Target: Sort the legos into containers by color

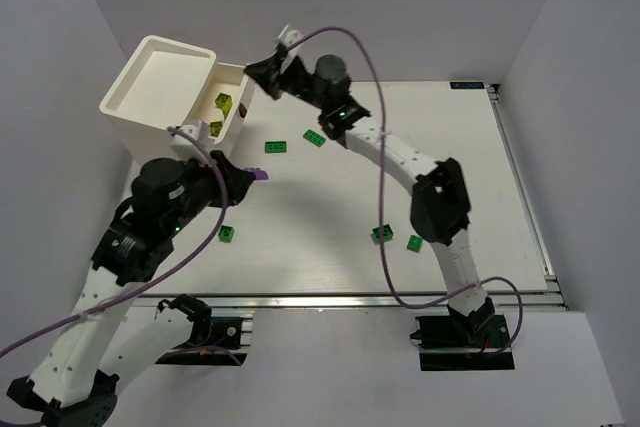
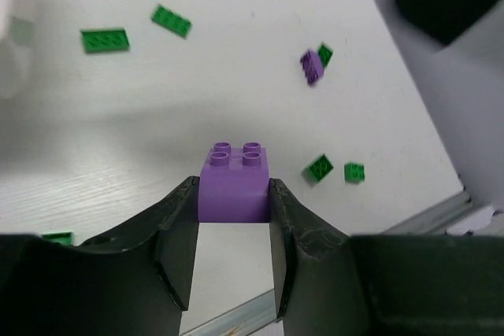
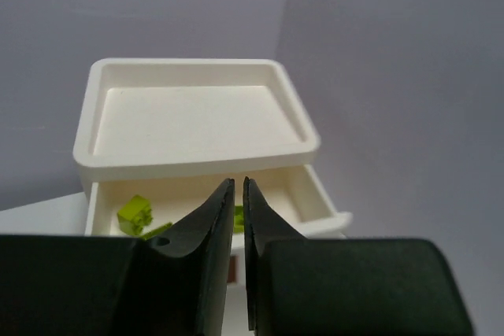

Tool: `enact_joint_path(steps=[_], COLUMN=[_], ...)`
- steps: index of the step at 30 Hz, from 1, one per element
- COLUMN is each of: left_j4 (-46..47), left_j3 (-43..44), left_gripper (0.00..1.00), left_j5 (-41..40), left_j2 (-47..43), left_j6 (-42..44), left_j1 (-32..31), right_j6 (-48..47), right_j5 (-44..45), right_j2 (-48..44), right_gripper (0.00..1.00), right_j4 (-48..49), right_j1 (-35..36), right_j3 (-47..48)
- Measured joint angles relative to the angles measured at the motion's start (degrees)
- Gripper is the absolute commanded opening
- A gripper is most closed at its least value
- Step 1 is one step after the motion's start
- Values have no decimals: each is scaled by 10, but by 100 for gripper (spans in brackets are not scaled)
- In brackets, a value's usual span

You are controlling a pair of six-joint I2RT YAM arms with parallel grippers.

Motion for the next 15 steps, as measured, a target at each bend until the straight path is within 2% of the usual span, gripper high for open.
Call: enact_joint_path(steps=[3, 8, 9, 12, 15], left_j4=[48, 124, 137, 181, 227], left_j3=[-55, -125, -134, -143, -143], left_gripper=[0, 0, 0, 0, 0], left_j5=[53, 125, 136, 162, 183], left_j2=[42, 151, 174, 240, 310], left_j6=[9, 31, 38, 59, 77], left_j1=[0, 0, 0, 0, -1], right_j6=[7, 15, 15, 13, 0], right_j5=[3, -27, -46, -85, -120], right_j2=[-108, -247, -257, -281, -279], right_gripper=[0, 0, 8, 20, 19], right_j4=[-33, -110, -138, -195, -272], right_j1=[-46, -144, -156, -205, -228], right_j3=[-75, -192, -208, -285, -348])
